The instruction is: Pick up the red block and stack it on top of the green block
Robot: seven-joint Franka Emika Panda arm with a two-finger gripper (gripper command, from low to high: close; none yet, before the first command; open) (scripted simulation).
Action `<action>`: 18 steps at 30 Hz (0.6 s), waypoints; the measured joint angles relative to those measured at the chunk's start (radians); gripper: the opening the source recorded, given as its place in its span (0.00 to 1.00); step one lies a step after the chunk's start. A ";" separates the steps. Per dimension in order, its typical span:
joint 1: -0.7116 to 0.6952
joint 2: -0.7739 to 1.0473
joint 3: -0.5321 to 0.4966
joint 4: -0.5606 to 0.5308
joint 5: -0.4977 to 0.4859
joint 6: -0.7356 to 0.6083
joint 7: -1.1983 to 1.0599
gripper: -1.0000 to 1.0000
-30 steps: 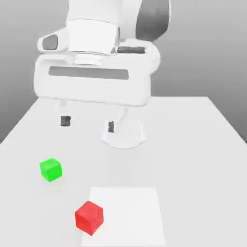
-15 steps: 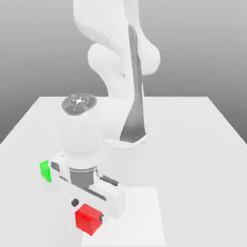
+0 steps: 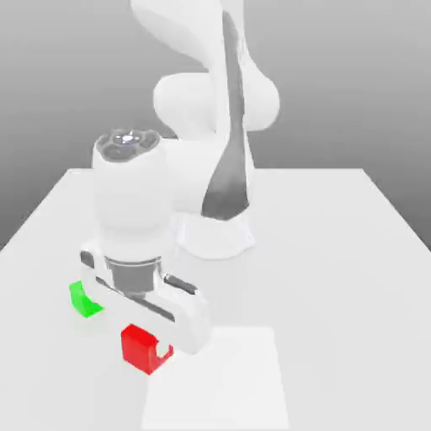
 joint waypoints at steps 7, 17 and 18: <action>-0.246 -0.227 -0.078 -0.197 -0.065 -0.028 0.333 0.00; -0.308 -0.059 -0.122 -0.268 0.036 0.210 0.381 0.00; -0.306 -0.038 -0.115 -0.267 0.052 0.230 0.370 1.00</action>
